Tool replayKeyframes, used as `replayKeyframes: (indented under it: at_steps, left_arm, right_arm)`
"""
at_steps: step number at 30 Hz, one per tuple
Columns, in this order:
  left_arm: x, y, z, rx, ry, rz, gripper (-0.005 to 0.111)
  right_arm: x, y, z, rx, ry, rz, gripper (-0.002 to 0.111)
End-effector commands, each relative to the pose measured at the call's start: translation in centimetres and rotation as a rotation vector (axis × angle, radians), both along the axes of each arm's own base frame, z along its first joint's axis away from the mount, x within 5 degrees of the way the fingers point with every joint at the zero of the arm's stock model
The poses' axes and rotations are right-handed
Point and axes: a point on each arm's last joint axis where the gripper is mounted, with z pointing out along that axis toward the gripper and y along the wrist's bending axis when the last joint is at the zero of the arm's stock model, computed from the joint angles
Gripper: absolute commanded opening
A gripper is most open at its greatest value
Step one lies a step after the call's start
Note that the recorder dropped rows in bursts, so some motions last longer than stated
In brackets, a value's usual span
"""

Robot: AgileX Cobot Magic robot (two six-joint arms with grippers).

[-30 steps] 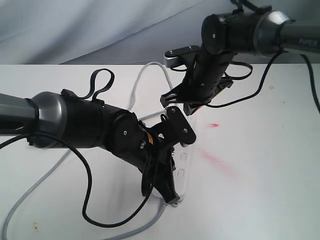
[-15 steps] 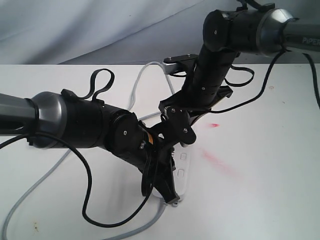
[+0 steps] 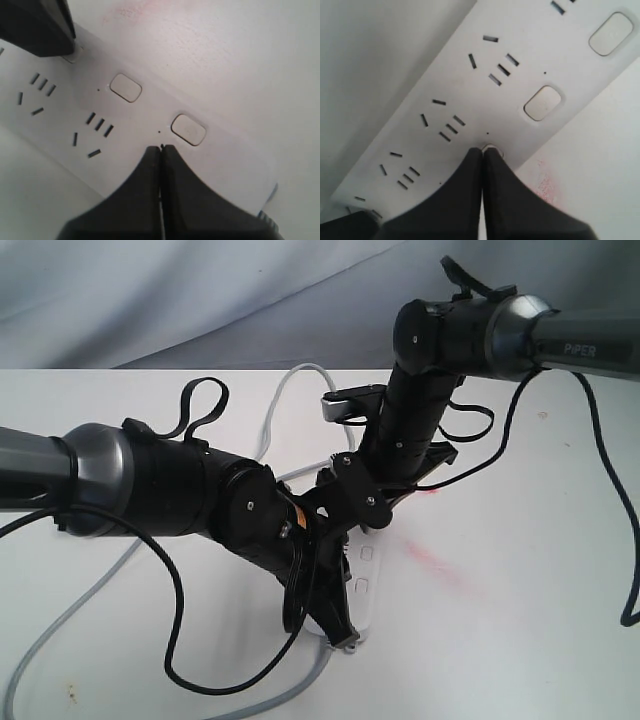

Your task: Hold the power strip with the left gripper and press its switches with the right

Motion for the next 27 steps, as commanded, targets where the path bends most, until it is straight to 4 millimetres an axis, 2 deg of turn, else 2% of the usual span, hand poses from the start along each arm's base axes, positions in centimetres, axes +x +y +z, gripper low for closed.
replayKeyframes:
  at_steps: [1, 7, 16, 20, 27]
  left_arm:
    - [-0.3, 0.3, -0.9, 0.035, 0.041, -0.003, 0.000]
    - [-0.3, 0.3, -0.9, 0.036, 0.041, -0.004, 0.000]
    - [-0.3, 0.3, -0.9, 0.036, 0.041, -0.004, 0.000]
    - [-0.3, 0.3, -0.9, 0.035, 0.041, -0.002, 0.000]
    - [-0.3, 0.3, -0.9, 0.035, 0.041, -0.002, 0.000]
  right_arm:
    - [0.0, 0.1, -0.1, 0.009, -0.011, 0.006, 0.000]
    - [0.1, 0.2, -0.3, 0.011, -0.014, 0.004, 0.000]
    - [0.1, 0.2, -1.6, -0.012, 0.015, 0.007, 0.000]
    - [-0.1, 0.5, -1.8, -0.024, 0.012, 0.025, 0.000]
    - [-1.1, 1.7, -3.4, -0.063, 0.032, 0.059, 0.000]
